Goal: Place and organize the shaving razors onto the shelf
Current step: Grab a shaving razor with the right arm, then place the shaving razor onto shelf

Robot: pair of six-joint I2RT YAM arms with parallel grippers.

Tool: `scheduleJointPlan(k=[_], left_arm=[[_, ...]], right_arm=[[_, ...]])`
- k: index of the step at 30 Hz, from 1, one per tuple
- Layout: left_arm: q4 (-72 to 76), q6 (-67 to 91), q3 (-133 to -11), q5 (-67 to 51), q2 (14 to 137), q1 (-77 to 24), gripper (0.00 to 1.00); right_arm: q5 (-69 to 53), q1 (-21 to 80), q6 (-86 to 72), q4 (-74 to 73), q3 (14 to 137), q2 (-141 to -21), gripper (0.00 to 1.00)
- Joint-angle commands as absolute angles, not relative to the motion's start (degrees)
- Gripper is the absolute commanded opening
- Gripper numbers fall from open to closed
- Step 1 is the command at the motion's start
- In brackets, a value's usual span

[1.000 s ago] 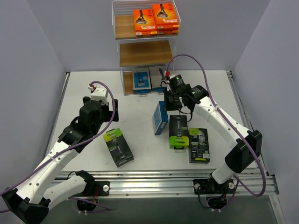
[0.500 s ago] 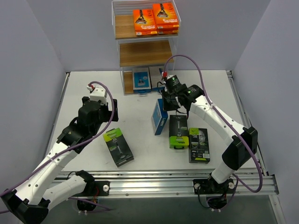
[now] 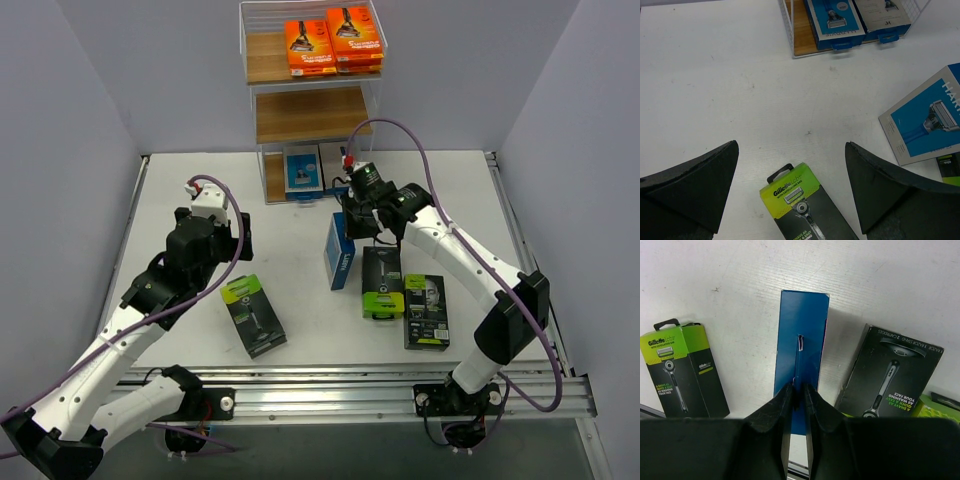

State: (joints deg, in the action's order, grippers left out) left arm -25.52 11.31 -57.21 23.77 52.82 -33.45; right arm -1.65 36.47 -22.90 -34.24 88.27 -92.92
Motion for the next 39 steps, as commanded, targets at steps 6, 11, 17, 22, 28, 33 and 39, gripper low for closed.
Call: scheduleJointPlan(k=[6,11,17,22,28,33,39], left_arm=[[-23.73,10.72,-57.48,22.50,51.68,-33.75,0.96],[-23.73,10.81,-57.48,22.50,51.50,-33.75,0.96],[-23.73,10.81,-57.48,22.06,51.59,-33.75,0.96],[-23.64,10.81,-57.48,21.88,51.42,-33.75,0.96],[-23.55,10.99,-57.39,21.62,51.50,-33.75,0.96],[-23.55,11.07,-57.39,21.53,51.59,-33.75,0.96],[-23.55,10.99,-57.30,22.06,51.77,-33.84,0.96]], right_arm=[[-0.53,36.83,-22.85,-37.70,89.64,-96.68,0.11],[-0.61,36.83,-22.41,-38.58,91.23,-98.43,0.11],[-1.84,36.91,-21.97,-39.90,93.78,-100.11,0.02],[-3.43,36.74,-21.53,-40.08,94.22,-101.16,0.00],[-2.64,36.12,-22.05,-38.68,93.78,-98.80,0.00],[-3.51,32.70,-26.71,-27.55,85.90,-90.38,0.00],[-8.08,29.80,-36.64,-9.01,70.26,-81.14,0.00]])
